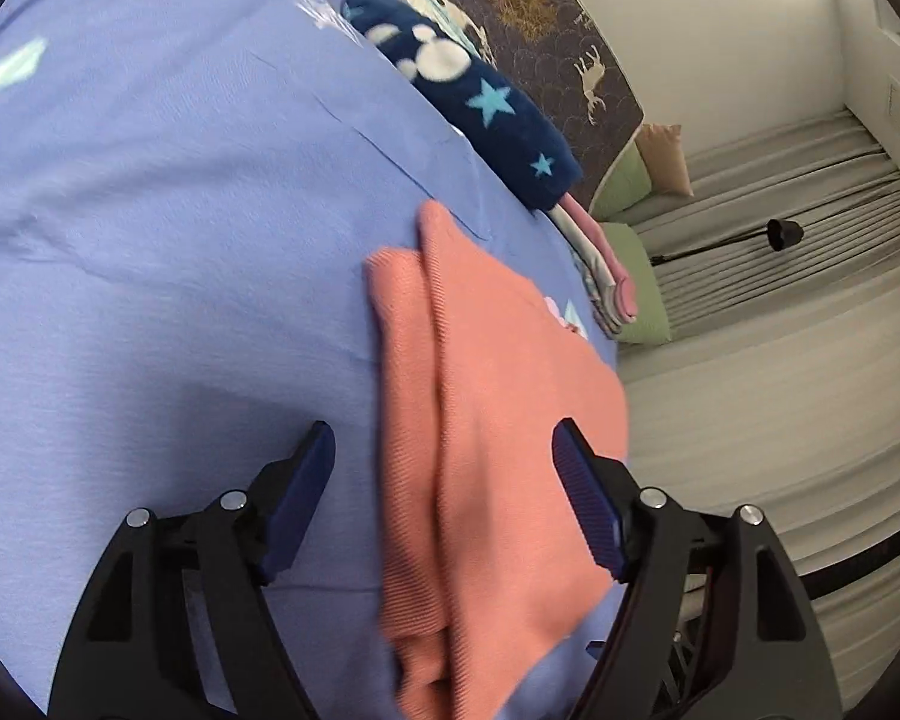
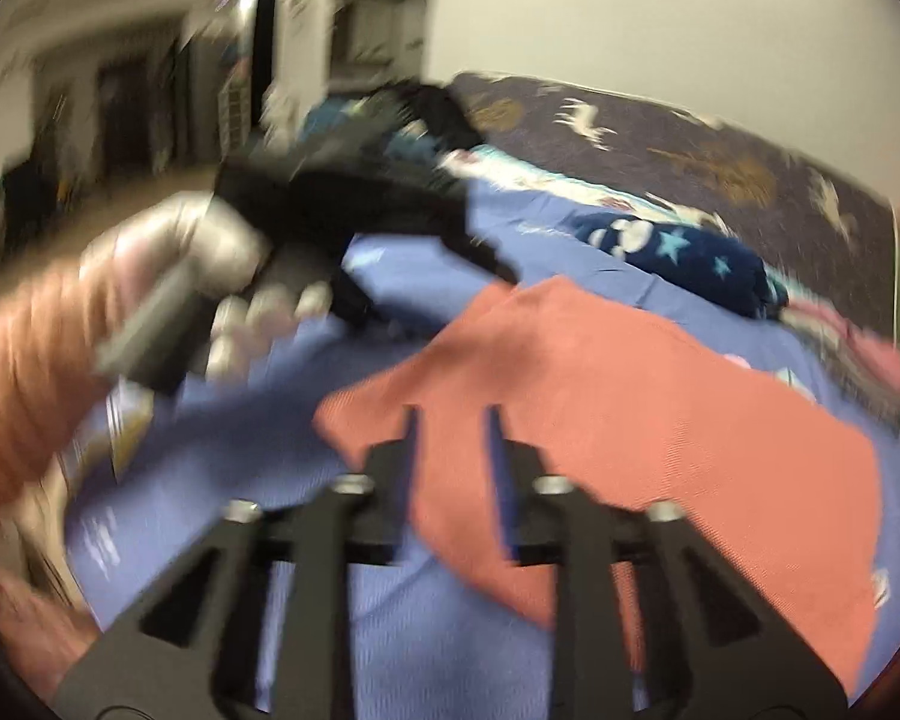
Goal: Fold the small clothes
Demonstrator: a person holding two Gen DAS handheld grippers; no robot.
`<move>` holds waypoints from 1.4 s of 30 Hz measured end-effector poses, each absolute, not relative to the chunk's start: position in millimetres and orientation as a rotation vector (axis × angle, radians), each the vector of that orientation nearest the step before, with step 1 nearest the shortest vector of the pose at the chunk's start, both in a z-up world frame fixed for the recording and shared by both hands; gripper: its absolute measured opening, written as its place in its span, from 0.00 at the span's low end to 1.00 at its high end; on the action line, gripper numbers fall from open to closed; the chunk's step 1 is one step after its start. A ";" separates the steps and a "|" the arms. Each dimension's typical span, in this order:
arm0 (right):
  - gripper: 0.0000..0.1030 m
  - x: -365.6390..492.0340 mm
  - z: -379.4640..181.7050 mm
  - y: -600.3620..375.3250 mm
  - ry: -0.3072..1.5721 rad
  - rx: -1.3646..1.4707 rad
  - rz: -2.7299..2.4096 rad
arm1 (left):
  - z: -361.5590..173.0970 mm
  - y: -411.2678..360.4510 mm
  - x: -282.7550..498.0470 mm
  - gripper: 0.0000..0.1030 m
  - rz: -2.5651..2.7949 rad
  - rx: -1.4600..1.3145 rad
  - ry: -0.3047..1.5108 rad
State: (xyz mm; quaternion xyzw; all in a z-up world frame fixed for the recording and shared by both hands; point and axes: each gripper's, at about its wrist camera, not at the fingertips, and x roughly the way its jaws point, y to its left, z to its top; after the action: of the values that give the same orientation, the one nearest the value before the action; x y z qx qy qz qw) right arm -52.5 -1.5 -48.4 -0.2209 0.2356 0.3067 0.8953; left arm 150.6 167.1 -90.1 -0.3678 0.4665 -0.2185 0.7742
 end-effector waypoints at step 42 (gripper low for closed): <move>0.08 -8.2 -32.1 27.8 0.419 -0.427 0.363 | -84.0 105.2 222.9 0.08 -0.619 -0.822 1.042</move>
State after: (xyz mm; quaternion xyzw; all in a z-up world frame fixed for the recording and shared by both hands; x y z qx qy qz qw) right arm -8.2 27.8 -32.1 -0.2092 0.2051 0.1776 0.9395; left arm 222.9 105.2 -84.0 -0.3755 0.4755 -0.2824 0.7437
